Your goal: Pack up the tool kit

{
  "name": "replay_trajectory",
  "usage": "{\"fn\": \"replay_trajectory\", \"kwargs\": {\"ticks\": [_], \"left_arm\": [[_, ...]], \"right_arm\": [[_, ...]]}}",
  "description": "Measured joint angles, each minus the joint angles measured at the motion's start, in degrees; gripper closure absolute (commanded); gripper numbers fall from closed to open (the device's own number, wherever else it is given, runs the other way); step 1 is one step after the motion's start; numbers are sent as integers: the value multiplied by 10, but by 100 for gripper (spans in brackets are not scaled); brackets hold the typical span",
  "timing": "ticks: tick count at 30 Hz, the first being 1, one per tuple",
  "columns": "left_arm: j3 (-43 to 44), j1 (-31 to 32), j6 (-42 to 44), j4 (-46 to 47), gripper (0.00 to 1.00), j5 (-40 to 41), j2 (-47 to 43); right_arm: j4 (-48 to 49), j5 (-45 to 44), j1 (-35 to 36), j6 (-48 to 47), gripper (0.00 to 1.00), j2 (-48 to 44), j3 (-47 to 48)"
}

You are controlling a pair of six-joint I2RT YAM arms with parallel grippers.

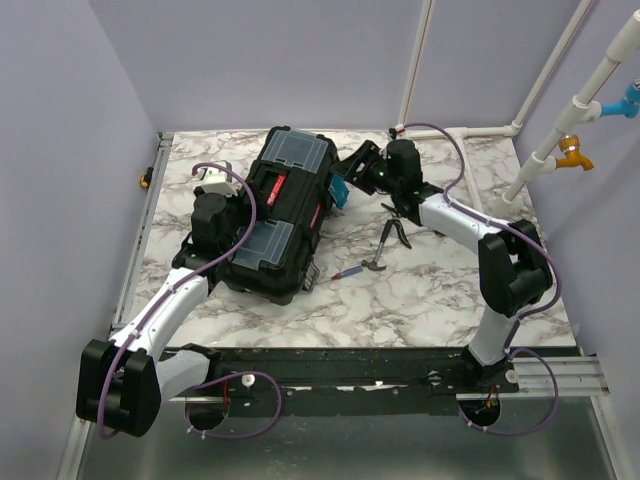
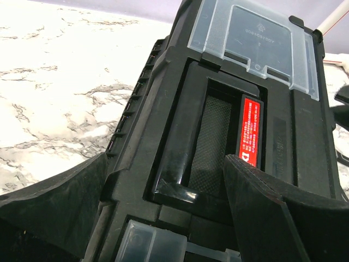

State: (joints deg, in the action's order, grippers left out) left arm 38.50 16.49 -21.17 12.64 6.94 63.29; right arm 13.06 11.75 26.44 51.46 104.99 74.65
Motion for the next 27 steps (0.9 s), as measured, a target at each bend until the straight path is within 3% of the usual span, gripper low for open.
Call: {"fn": "replay_trajectory", "kwargs": {"ticks": [2, 5, 11, 17, 27], "left_arm": [[0, 0, 0, 0, 13, 0, 0], [0, 0, 0, 0, 13, 0, 1], [3, 0, 0, 0, 13, 1, 4], [14, 0, -2, 0, 8, 2, 21], [20, 0, -9, 4, 7, 1, 31]], "right_arm": [[-2, -13, -6, 0, 37, -22, -27], [-6, -25, -23, -2, 48, -44, -47], [-21, -50, -58, -18, 99, -64, -69], [-86, -66, -47, -39, 99, -38, -56], [-307, -216, 30, -54, 99, 97, 141]]}}
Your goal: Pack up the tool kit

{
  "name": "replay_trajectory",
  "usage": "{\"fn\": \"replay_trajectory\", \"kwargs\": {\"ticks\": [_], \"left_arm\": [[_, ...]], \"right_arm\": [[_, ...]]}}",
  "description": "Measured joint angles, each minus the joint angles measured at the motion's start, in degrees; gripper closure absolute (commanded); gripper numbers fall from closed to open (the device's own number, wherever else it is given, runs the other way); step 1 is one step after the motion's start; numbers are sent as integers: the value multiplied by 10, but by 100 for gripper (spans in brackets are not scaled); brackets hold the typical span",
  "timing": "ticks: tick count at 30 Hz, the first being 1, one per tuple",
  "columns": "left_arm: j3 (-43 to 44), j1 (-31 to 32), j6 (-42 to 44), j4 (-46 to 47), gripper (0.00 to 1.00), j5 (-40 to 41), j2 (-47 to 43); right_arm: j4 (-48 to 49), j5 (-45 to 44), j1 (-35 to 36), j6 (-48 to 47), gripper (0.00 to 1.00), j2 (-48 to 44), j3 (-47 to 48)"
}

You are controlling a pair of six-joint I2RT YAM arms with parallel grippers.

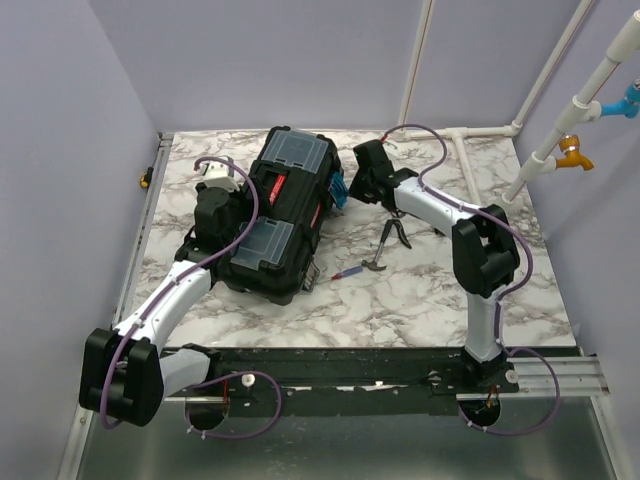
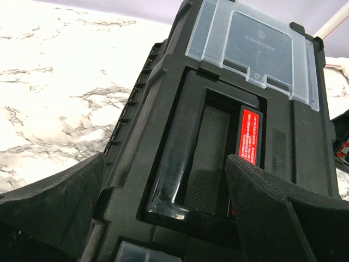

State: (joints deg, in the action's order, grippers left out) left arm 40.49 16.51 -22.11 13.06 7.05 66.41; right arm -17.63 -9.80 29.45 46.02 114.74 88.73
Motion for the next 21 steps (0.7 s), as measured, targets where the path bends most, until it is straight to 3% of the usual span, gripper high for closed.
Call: {"fn": "replay_trajectory", "kwargs": {"ticks": [5, 21], "left_arm": [[6, 0, 0, 2, 7, -2, 11], [38, -10, 3, 27, 12, -40, 68]], "right_arm": [[-72, -47, 15, 4, 99, 33, 65], [-89, -17, 19, 16, 99, 91, 93]]}}
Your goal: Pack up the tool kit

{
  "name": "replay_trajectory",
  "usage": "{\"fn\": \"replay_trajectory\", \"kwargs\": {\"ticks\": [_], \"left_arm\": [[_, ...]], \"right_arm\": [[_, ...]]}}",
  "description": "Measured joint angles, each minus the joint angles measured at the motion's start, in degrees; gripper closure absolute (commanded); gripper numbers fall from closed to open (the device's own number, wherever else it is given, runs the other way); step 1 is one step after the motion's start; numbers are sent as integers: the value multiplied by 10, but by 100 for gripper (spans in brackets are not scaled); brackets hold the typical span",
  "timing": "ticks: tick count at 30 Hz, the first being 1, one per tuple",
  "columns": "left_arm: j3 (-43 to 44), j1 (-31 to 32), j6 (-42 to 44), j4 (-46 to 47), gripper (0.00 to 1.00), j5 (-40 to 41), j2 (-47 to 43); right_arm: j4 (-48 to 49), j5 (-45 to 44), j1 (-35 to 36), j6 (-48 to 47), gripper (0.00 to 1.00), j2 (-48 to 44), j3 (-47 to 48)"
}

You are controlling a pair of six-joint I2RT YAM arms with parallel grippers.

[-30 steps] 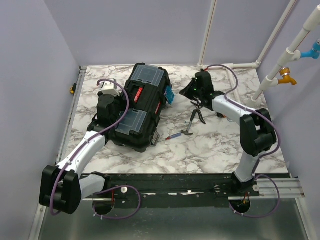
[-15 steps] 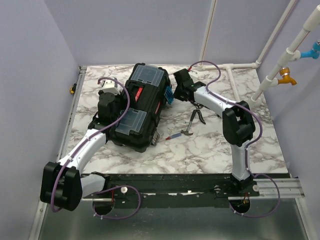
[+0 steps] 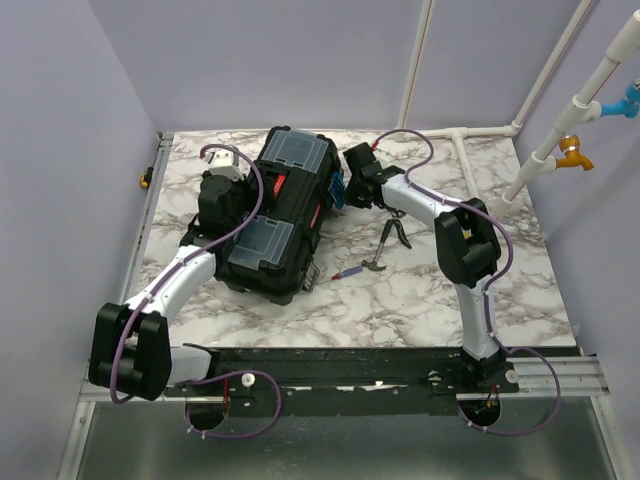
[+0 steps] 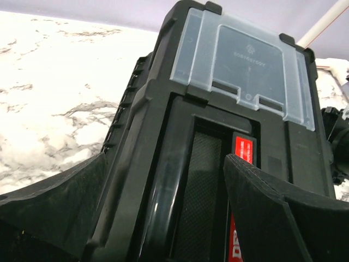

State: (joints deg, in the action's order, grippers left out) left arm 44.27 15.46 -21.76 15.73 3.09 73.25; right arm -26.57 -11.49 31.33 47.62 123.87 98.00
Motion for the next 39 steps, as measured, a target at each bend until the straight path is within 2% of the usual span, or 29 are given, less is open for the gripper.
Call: {"fn": "replay_trajectory", "kwargs": {"ticks": [10, 23, 32, 39], "left_arm": [[32, -10, 17, 25, 12, -76, 50], [59, -12, 28, 33, 15, -97, 85], [94, -12, 34, 31, 16, -102, 121], [110, -12, 40, 16, 18, -106, 130]], "right_arm": [[37, 55, -16, -9, 99, 17, -10], [76, 133, -31, -24, 99, 50, -7], [83, 246, -63, -55, 99, 116, 75], [103, 315, -76, -68, 99, 136, 90]]}}
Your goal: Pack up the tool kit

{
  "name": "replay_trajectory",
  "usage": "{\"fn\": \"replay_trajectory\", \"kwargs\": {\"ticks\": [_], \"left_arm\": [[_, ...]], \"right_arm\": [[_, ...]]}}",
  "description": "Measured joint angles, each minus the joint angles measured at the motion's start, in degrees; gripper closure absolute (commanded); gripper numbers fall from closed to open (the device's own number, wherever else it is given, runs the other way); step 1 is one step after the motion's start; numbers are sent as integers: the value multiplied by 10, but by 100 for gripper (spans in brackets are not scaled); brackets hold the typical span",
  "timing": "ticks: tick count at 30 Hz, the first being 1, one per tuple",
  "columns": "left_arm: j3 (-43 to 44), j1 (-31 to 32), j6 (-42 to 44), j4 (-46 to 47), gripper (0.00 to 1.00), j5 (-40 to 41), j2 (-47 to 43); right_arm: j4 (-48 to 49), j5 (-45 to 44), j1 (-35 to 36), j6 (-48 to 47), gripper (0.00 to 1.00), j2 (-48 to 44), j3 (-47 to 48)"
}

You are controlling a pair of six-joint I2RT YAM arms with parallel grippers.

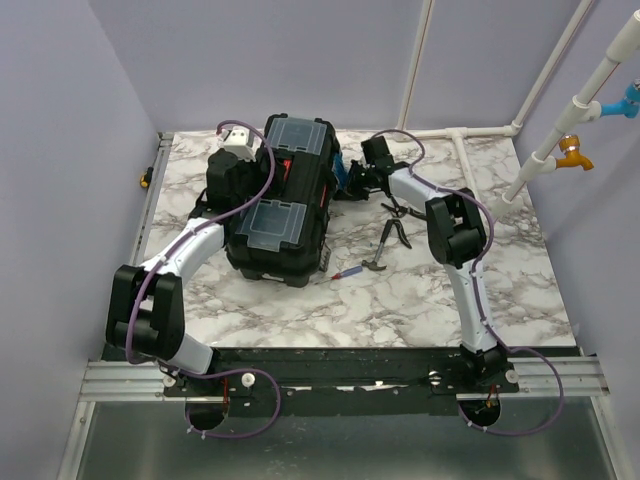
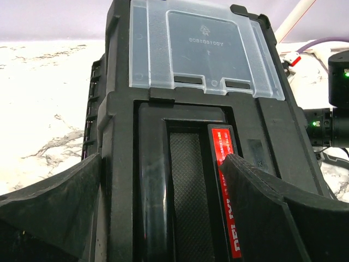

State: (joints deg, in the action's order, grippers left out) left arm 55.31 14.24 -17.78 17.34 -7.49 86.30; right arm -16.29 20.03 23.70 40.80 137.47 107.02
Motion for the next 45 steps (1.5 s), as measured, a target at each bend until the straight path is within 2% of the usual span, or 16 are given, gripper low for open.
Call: {"fn": "replay_trajectory", "kwargs": {"ticks": [9, 16, 20, 25, 29, 35, 45], "left_arm": [[45, 5, 38, -25, 18, 0, 29], [70, 13, 67, -53, 18, 2, 38], [63, 18, 76, -47, 16, 5, 32], [39, 48, 103, -26, 14, 17, 5], [24, 77, 86, -44, 12, 17, -20], [34, 102, 47, -115, 2, 11, -40], [66, 123, -22, -296, 2, -23, -96]], "right_arm": [[-115, 41, -7, -74, 99, 83, 168], [-139, 57, -10, -102, 99, 95, 191], [-134, 18, -7, -110, 99, 69, 156], [-136, -89, 9, -111, 99, -14, 38], [-138, -110, 14, -109, 99, -88, -9], [-150, -149, -12, -126, 99, -155, -28], [-151, -165, -15, -145, 99, -168, -29]]}}
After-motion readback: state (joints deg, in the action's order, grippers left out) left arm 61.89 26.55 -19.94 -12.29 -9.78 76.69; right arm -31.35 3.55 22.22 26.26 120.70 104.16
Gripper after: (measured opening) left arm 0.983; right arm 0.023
